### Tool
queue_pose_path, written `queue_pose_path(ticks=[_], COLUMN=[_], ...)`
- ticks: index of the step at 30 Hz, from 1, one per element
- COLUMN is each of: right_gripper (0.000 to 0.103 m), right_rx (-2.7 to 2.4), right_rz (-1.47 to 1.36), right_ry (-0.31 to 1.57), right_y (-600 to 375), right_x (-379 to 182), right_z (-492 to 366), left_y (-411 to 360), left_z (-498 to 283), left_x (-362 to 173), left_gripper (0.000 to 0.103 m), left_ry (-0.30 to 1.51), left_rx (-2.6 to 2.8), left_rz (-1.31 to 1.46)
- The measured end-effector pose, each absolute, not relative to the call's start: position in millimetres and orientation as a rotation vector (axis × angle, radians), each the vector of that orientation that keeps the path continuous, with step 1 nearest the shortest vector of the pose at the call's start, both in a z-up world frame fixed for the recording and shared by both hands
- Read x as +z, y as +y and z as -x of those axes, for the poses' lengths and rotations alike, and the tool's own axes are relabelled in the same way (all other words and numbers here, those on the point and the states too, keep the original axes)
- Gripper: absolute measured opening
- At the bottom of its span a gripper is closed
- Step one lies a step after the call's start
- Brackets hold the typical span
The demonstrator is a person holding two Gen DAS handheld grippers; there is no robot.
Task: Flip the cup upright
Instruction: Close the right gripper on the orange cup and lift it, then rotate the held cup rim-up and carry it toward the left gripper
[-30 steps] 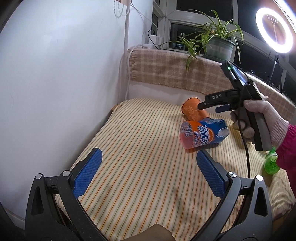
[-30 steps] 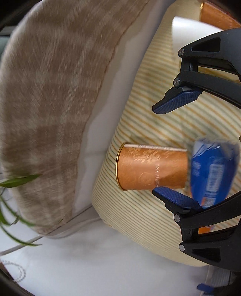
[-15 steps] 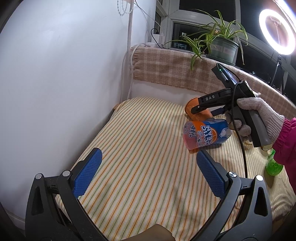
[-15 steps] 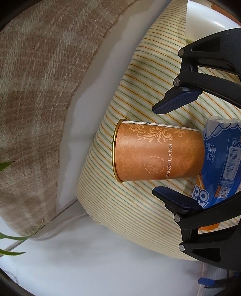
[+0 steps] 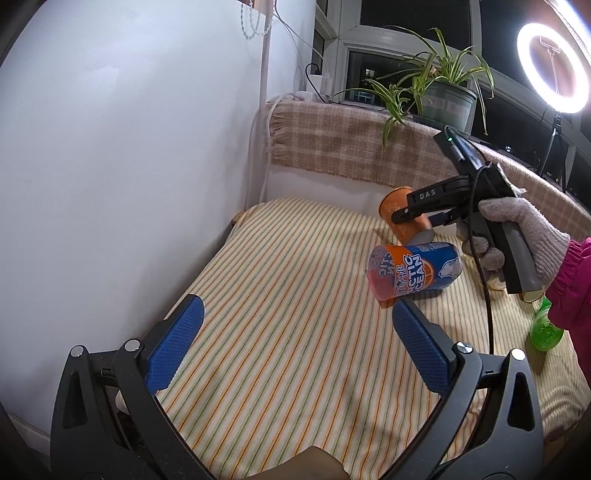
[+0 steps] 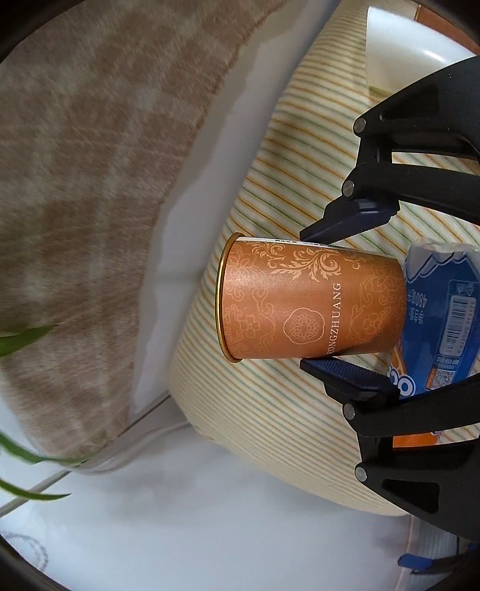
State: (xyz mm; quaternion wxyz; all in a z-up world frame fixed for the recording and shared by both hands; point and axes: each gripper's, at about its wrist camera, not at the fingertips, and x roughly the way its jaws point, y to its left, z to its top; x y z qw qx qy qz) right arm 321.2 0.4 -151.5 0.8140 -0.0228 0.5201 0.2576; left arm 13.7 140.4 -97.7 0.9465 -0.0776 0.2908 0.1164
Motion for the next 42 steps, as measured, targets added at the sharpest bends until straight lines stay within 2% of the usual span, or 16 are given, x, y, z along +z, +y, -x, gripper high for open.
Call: queue_pose_path(ticks=[13, 32, 42], right_gripper=[0.061, 0.061, 0.061], right_rx=[0.518, 0.57, 0.565], right_rz=[-0.051, -0.211, -0.337], right_ry=[0.97, 0.806, 0.848], right_y=[-54, -145, -183], right_x=[-87, -8, -34], right_z=[-282, -133, -78], left_y=[125, 74, 54], left_z=[5, 31, 36], left_x=[-84, -64, -63], left_gripper=[0.103, 0.103, 0.103], left_ry=[0.556, 0.514, 0.528], left_rx=[0.208, 0.097, 0.046], left_rz=[0.137, 0.084, 0.057])
